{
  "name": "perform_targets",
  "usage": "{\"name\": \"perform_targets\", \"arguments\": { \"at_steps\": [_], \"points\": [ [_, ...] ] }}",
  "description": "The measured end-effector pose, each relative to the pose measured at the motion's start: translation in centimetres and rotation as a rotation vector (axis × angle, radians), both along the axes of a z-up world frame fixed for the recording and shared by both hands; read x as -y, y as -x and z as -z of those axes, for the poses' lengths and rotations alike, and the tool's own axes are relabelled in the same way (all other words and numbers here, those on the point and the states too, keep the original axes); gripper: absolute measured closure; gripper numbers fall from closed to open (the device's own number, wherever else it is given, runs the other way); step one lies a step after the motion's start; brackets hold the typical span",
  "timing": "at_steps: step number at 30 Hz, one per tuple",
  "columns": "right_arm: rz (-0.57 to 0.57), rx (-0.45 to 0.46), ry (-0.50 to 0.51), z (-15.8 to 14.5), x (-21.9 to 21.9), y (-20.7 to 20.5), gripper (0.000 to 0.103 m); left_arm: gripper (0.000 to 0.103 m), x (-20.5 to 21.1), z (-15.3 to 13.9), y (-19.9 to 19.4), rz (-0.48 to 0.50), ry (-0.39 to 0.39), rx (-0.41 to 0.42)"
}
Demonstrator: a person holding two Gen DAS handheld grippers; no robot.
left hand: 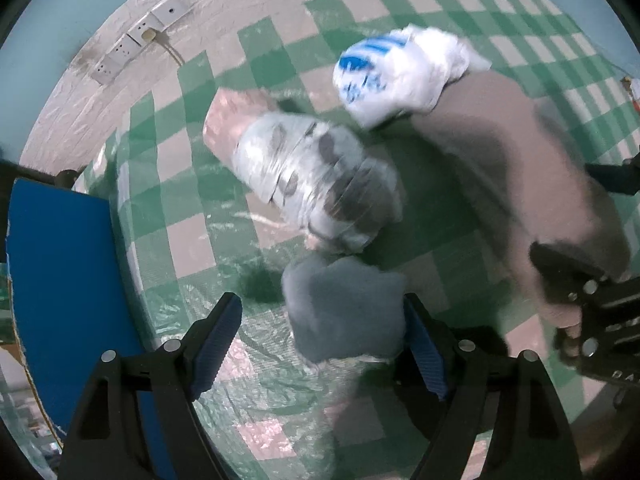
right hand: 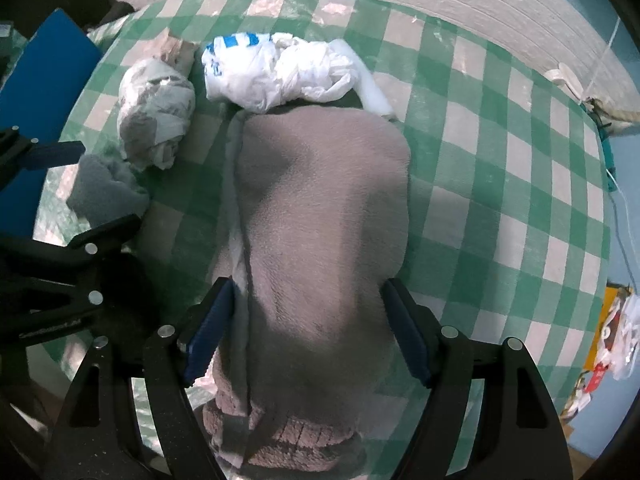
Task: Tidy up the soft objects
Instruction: 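Grasp the grey sock with the left gripper while the right gripper grasps the grey-brown towel, then lift the grey sock with the left gripper while the right gripper lifts the towel toward the box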
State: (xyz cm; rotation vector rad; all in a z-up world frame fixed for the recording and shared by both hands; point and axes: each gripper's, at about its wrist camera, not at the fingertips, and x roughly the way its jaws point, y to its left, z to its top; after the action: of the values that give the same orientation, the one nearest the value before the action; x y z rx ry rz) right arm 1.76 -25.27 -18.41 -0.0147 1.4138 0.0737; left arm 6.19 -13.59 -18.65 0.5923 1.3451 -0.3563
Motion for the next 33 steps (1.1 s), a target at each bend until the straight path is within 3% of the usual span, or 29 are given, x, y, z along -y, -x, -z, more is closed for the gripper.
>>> {"name": "perform_targets", "arguments": {
  "at_steps": [4, 6, 10, 12, 14, 20, 33],
  "points": [
    [0.001, -0.019, 0.018, 0.7, -0.4, 0.1, 0.025, 0.022, -0.8, 0.2, -0.3, -0.018, 0.018, -0.009],
    [0.006, -0.025, 0.029, 1.4, -0.6, 0.2, 0.025, 0.028, -1.2, 0.1, -0.4, -0.024, 0.030, -0.007],
    [0.016, -0.027, 0.028, 1.8, -0.7, 0.3, 0.025, 0.057, -1.5, 0.0, -0.1, -0.025, 0.045, -0.012],
    [0.014, -0.017, 0.018, 1.9, -0.7, 0.5, 0.025, 0.064, -1.5, -0.1, -0.1, -0.024, 0.046, -0.012],
    [0.001, -0.011, 0.000, 2.0, -0.8, 0.7, 0.034, 0.071, -1.5, -0.3, 0.0, -0.014, 0.041, -0.001],
    [-0.046, 0.003, -0.011, 1.1, -2.1, 1.0, 0.073, 0.075, -2.0, -1.3, 0.8, 0.003, 0.026, 0.046],
    [-0.099, 0.050, -0.071, -3.0, -3.7, 2.1, 0.077, 0.075, -4.6, -4.9, 2.5, -0.032, 0.052, 0.121]
  ]
}}
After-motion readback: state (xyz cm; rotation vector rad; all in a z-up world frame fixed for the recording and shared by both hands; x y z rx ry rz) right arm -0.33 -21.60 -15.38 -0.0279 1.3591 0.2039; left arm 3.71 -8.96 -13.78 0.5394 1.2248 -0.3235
